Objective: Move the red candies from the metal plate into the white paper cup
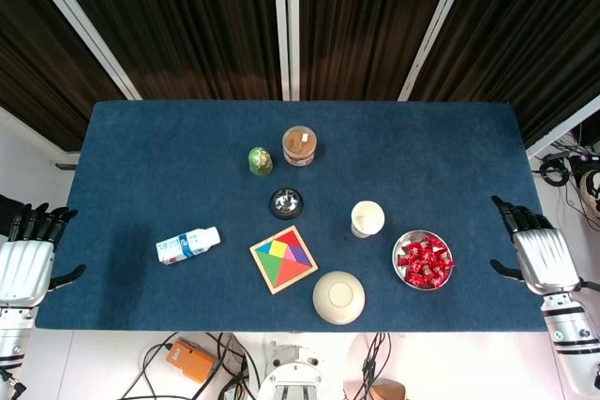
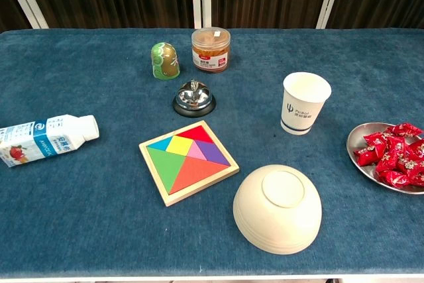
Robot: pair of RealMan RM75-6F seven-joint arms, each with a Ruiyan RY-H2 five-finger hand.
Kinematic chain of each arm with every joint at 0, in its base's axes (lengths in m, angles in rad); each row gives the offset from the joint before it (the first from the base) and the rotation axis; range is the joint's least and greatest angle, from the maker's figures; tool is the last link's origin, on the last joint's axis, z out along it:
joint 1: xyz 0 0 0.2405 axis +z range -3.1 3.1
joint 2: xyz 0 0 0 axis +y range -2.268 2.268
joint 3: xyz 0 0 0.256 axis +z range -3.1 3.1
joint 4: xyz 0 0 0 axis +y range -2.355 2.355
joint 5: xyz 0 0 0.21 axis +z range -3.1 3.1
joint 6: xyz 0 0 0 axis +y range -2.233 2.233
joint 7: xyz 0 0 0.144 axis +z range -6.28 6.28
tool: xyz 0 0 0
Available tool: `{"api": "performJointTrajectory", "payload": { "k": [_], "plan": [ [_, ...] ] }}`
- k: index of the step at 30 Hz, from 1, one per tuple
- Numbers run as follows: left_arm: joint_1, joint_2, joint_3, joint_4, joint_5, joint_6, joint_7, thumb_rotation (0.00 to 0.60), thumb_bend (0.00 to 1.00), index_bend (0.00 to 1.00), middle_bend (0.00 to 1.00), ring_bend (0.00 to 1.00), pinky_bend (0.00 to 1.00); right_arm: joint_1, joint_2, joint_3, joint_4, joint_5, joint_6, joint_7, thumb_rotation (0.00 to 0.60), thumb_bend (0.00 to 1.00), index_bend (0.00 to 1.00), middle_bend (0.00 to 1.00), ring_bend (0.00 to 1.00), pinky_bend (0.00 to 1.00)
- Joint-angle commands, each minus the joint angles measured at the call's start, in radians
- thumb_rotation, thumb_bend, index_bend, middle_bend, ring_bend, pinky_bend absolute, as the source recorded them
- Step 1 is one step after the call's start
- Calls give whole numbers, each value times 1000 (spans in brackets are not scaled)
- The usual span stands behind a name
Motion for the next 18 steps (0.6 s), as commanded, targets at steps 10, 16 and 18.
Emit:
{"api": "performJointTrajectory", "payload": {
  "k": [10, 16, 18],
  "plan": [
    [13, -9, 4, 2, -14, 4, 1, 600, 0, 171, 159, 69, 0, 171, -107, -16, 177, 34, -280, -35, 600, 361, 409, 856, 979, 1000],
    [13, -9, 3, 4, -19, 0, 1, 600, 0, 171, 159, 65, 0, 207, -149, -24, 240, 41, -330, -9, 600, 413, 442, 869, 995, 1000],
    [13, -9, 2, 4, -19, 1, 2, 600, 0, 171, 159, 64, 0, 217, -163, -27, 257, 35, -335, 1, 600, 416, 442, 870, 996, 1000]
  ]
}}
